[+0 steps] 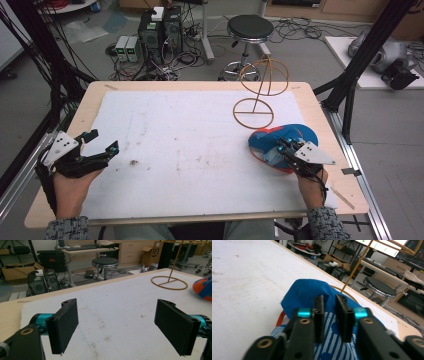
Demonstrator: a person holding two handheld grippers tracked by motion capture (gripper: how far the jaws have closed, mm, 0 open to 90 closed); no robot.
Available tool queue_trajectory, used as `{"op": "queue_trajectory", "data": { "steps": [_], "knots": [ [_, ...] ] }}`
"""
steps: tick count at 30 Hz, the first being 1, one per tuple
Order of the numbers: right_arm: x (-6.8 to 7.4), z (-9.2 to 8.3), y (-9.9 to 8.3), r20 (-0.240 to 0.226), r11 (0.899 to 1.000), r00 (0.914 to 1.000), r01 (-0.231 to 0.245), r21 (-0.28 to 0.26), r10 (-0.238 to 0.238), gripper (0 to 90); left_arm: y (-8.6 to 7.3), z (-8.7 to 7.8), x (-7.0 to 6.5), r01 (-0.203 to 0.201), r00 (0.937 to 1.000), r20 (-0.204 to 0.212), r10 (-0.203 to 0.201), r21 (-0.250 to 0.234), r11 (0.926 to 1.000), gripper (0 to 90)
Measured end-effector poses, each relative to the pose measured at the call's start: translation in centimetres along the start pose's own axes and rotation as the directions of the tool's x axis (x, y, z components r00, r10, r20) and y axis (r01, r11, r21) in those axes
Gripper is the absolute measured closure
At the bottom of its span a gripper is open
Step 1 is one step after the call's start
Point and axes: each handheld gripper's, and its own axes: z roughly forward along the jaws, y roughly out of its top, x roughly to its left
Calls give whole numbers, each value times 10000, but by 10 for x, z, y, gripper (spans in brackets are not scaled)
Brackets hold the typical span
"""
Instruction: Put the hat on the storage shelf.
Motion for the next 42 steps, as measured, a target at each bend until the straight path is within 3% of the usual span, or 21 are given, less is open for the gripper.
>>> {"op": "queue_trajectory", "data": {
  "steps": [5, 8, 9, 10, 11, 14, 15, 31, 38, 39, 42],
  "knots": [
    [-6, -2, -1, -63, 9976, 9977, -672, -171, 671, 874, 0, -1, 0, 4, 10000, -34, -4, -25, 10000, 194],
    [-7, -2, -1, -70, 9969, 9971, -762, -207, 761, 877, 1, -2, 1, 29, 10000, -53, -30, -47, 10000, 194],
    [-10, -2, 0, -60, 9916, 9922, -1248, -353, 1246, 881, 0, -2, 2, 15, 10000, -57, -15, -47, 10000, 194],
    [-10, -2, 0, -60, 9916, 9922, -1248, -353, 1246, 881, 0, -2, 2, 26, 10000, -59, -26, -52, 10000, 194],
    [-14, -3, 0, -83, 9857, 9867, -1623, -450, 1621, 882, 0, -2, 2, 53, 10000, -69, -54, -53, 10000, 194],
    [-19, -5, 1, 29, 9783, 9802, -1977, -620, 1982, 884, 0, -2, 2, 70, 10000, -62, -70, -54, 10000, 194],
    [-22, -6, 2, 50, 9721, 9743, -2243, -692, 2252, 885, 0, -2, 2, 62, 10000, -42, -63, -36, 10000, 194],
    [-46, -13, 22, 641, 9519, 9565, -2739, -1371, 2845, 889, 2, -2, 0, 57, 10000, 35, -57, -55, 10000, 194],
    [-56, -21, 33, 835, 9399, 9483, -2870, -1850, 3061, 889, 3, -2, 0, 42, 10000, 36, -42, -61, 10000, 194],
    [-59, -23, 36, 822, 9333, 9445, -2967, -2024, 3180, 889, 3, -2, 0, 39, 10000, 31, -39, -77, 10000, 194],
    [-62, -26, 39, 816, 9257, 9397, -3081, -2195, 3321, 889, 3, -3, 0, 3, 10000, 14, -2, -95, 10000, 196]
  ]
}}
